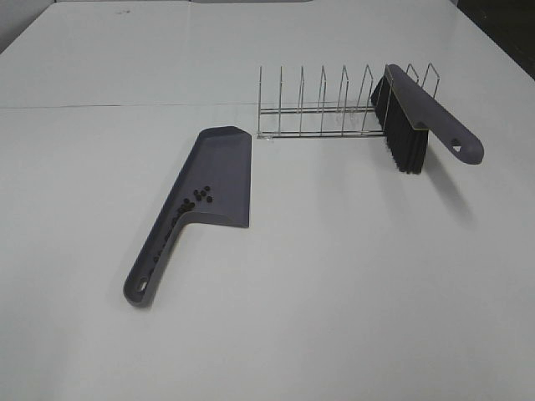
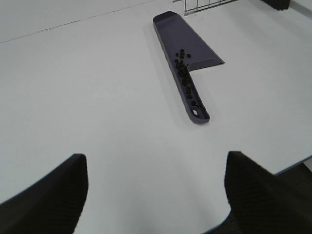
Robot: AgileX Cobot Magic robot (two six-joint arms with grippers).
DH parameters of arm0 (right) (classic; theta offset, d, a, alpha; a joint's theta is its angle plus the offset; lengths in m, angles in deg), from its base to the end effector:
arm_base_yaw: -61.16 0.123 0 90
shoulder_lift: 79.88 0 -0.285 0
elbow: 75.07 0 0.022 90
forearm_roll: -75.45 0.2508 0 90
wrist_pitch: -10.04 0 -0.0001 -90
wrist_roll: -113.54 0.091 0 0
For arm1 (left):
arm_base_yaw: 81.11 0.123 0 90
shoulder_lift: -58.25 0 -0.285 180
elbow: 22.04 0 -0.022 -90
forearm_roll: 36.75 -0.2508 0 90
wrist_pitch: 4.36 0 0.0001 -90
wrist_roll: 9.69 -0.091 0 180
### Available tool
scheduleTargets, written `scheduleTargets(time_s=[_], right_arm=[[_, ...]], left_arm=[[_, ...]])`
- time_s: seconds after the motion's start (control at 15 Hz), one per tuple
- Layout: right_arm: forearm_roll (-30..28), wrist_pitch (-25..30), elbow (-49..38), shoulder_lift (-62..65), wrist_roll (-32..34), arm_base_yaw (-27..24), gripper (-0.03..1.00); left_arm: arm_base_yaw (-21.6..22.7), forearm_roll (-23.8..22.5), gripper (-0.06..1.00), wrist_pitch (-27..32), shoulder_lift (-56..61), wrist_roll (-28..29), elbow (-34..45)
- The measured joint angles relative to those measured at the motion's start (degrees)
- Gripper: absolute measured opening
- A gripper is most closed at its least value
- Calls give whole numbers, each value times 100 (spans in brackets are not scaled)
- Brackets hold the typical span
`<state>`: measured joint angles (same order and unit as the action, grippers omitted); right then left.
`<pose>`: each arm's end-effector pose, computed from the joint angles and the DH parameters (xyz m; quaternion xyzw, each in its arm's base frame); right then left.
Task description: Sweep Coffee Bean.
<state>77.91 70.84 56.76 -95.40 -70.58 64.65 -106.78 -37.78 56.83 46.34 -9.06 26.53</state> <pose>0.0151 0.0043 0.2786 -0.0582 0.8828 0.0189 0.4657 0.0060 -0.0013 0.2767 0.1892 0.8524 -0.1021 0.4766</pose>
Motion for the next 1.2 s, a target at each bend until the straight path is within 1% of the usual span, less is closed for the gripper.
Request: scheduleTargets(time_s=[0.13, 0.2, 0.27, 0.33, 0.47, 0.6, 0.73, 0.87, 1.2], right_arm=[[0, 0, 0, 0, 0, 0, 77], [0, 0, 0, 0, 0, 0, 77], [0, 0, 0, 0, 0, 0, 77], [0, 0, 0, 0, 0, 0, 77], [0, 0, 0, 0, 0, 0, 77], [6, -11, 0, 166, 0, 0, 77], [17, -11, 0, 481, 0, -149, 77], [17, -11, 0, 773, 0, -458, 77], [23, -11, 0, 808, 0, -470, 77]], left_arm=[[23, 0, 71, 0, 0, 0, 0], [516, 11, 71, -6, 0, 0, 0], [882, 17, 71, -6, 0, 0, 0], [1049, 17, 71, -6, 0, 0, 0], [1805, 17, 71, -6, 0, 0, 0], [2154, 17, 71, -6, 0, 0, 0], [2240, 17, 71, -6, 46, 0, 6], [2257, 17, 71, -23, 309, 0, 6], [2257, 17, 71, -23, 424, 0, 11]])
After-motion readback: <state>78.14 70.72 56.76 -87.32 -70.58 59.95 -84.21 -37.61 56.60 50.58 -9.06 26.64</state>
